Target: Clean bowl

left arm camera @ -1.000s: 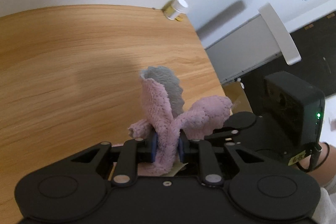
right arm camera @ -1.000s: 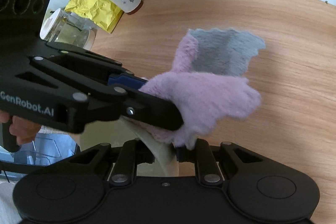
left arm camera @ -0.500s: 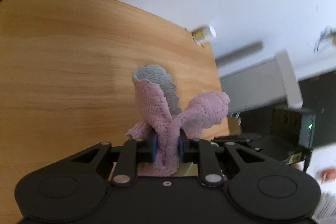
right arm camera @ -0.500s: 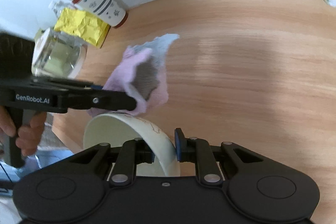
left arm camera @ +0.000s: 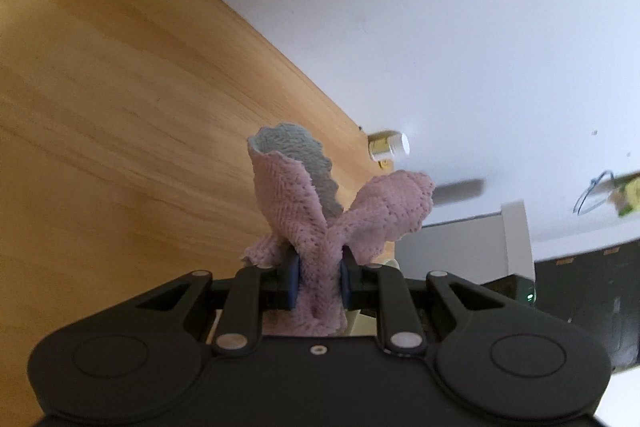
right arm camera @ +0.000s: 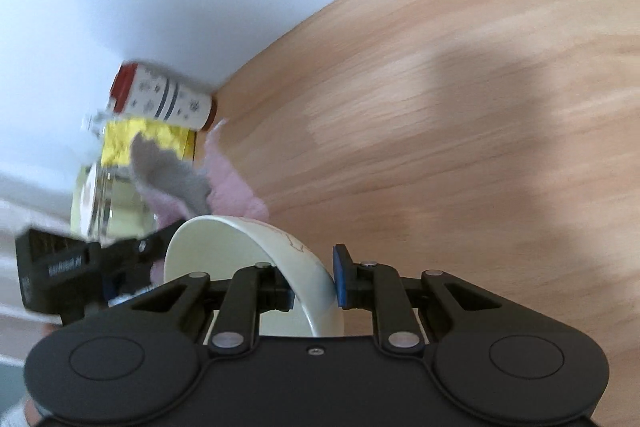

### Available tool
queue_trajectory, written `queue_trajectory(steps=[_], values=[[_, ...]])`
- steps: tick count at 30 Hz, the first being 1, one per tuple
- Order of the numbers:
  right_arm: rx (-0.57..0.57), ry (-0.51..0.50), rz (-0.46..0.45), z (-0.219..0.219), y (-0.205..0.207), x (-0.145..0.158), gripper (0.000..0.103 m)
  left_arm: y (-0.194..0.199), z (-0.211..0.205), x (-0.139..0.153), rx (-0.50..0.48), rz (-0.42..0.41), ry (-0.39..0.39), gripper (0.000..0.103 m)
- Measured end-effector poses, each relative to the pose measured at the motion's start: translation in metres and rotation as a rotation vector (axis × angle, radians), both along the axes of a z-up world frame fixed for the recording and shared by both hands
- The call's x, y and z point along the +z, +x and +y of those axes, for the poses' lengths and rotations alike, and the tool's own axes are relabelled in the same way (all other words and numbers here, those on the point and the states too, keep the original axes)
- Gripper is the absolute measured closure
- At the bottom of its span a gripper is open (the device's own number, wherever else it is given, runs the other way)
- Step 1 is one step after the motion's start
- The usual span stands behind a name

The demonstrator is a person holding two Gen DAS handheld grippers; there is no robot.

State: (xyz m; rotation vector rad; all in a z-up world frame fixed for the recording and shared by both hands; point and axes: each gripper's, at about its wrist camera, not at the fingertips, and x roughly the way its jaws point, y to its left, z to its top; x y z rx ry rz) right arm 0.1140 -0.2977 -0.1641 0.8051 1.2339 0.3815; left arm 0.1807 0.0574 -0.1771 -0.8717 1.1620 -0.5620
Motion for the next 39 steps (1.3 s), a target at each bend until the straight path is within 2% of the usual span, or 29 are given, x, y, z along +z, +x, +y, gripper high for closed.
queue_trajectory(steps=[9,12,15,21,27,30,33,39], values=[[-0.096,0.099,0.049,-0.01,-0.007,-0.013,0.082,-0.008,0.001,-0.01,0.09,0.014,-0.009,0.085],[-0.099,0.102,0.037,-0.011,-0.007,-0.013,0.083,-0.011,-0.003,-0.008,0.109,0.004,0.002,0.085],[-0.102,0.096,0.032,-0.009,-0.006,-0.012,0.083,-0.013,-0.003,-0.009,0.138,0.009,-0.034,0.085],[-0.157,0.151,0.058,-0.015,-0.007,-0.016,0.083,-0.023,-0.008,-0.003,0.202,-0.01,-0.031,0.085],[-0.196,0.197,0.071,-0.016,-0.007,-0.017,0.083,-0.031,-0.011,0.007,0.279,-0.016,-0.089,0.085],[-0.21,0.216,0.074,-0.018,-0.007,-0.017,0.083,-0.031,-0.011,0.008,0.302,-0.004,-0.086,0.085],[-0.242,0.238,0.106,-0.02,-0.007,-0.021,0.083,-0.035,-0.011,0.009,0.313,0.013,-0.05,0.085],[-0.288,0.257,0.146,-0.02,-0.015,-0.028,0.083,-0.04,-0.021,0.008,0.369,0.082,-0.012,0.085]])
